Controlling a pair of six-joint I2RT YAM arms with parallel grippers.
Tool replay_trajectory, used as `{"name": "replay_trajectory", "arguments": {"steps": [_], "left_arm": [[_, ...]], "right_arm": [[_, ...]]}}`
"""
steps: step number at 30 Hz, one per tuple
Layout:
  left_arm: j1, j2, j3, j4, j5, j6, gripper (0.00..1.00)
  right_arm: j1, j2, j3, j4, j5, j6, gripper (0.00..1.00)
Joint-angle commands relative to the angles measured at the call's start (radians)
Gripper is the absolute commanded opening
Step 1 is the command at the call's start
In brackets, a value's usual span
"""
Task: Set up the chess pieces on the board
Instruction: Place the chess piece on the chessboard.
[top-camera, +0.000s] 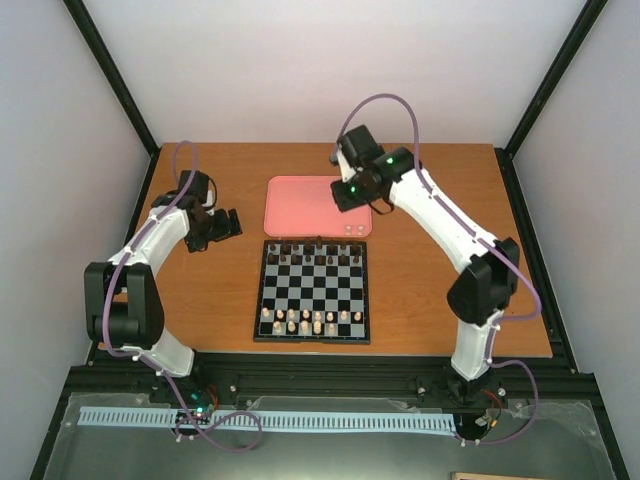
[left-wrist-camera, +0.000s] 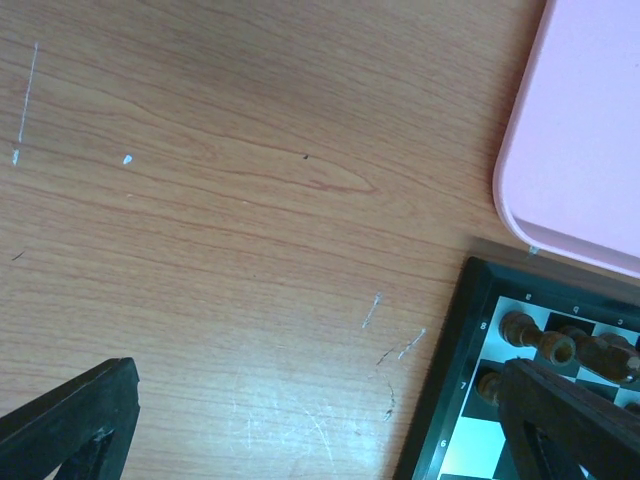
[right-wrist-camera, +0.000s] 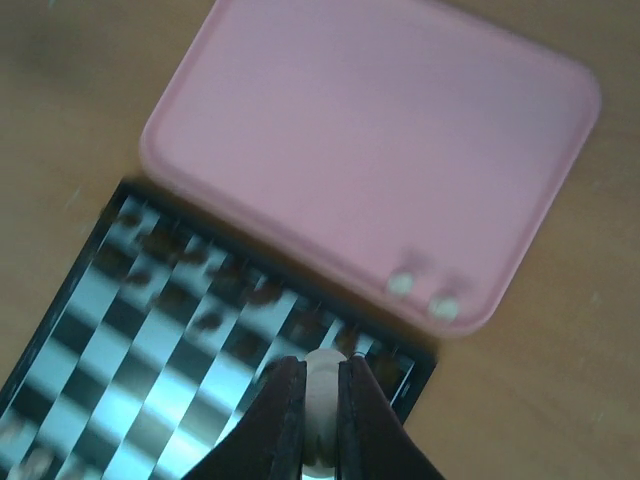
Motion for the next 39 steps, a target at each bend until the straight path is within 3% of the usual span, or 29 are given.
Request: {"name": "replay_trajectory", "arguments": {"steps": [1,7,12,17,39], "left_arm": [[-0.001,-0.042,0.007,0.009,0.022,0.021,1.0],[-0.001,-0.048,0.0,0.025,0.029,0.019,1.0],[-0.002,-0.046,0.0,0.037,0.04,0.013,1.0],[-0.001,-0.05,-0.006,0.035,0.033,0.017,1.0],[-0.002,-0.025,-0.006,0.041,0.02,0.015,1.0]], "right_arm": [[0.119,-0.161,-0.144,-0.112,0.006,0.087,0.03],[0.278,-0.369,-0.424,-0.161,0.04,0.264,0.03],[0.399,-0.5,-0.722,-0.049,0.016,0.386,0.03],[0.501,-0.523,-0.869,0.049,0.061,0.41,0.03],[0.542,-0.383,-0.928,0.209,0.136,0.361,0.03]]}}
